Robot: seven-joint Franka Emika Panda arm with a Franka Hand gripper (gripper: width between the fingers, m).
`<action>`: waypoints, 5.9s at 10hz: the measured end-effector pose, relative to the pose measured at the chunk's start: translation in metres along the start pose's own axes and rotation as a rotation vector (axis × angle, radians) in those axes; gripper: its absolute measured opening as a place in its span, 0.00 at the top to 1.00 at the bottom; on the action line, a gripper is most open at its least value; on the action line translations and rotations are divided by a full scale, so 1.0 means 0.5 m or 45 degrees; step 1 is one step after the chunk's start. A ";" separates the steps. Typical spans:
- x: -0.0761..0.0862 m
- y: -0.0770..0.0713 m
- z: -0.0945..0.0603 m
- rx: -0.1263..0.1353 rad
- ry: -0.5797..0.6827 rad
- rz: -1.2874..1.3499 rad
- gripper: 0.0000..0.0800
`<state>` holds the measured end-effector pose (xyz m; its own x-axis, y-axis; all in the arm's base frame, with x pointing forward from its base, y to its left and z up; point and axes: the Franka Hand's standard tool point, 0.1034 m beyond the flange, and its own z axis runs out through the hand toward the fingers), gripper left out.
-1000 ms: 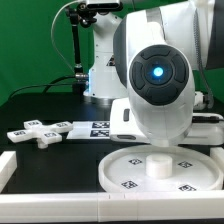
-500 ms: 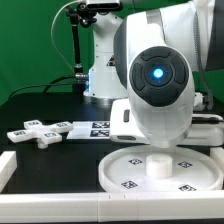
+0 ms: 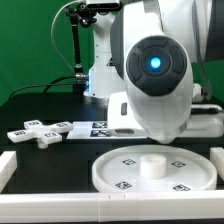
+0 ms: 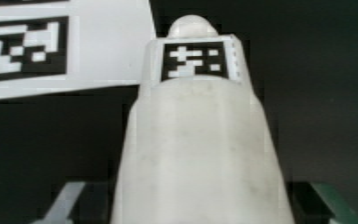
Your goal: Assemble round table
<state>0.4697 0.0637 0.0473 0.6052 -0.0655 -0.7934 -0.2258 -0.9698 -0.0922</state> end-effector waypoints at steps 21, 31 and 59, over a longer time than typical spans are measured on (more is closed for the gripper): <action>0.010 0.025 -0.275 -0.101 1.390 -0.295 0.49; 0.035 0.032 -0.284 -0.244 1.493 -0.480 0.49; 0.064 0.021 -0.227 -0.306 1.639 -0.501 0.20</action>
Offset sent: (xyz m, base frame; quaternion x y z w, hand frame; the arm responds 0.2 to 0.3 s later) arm 0.0000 0.0000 0.0000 0.0000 0.0000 0.0000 1.0000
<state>0.5734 0.0247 0.0894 0.9036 0.1798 0.3887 0.1821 -0.9828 0.0312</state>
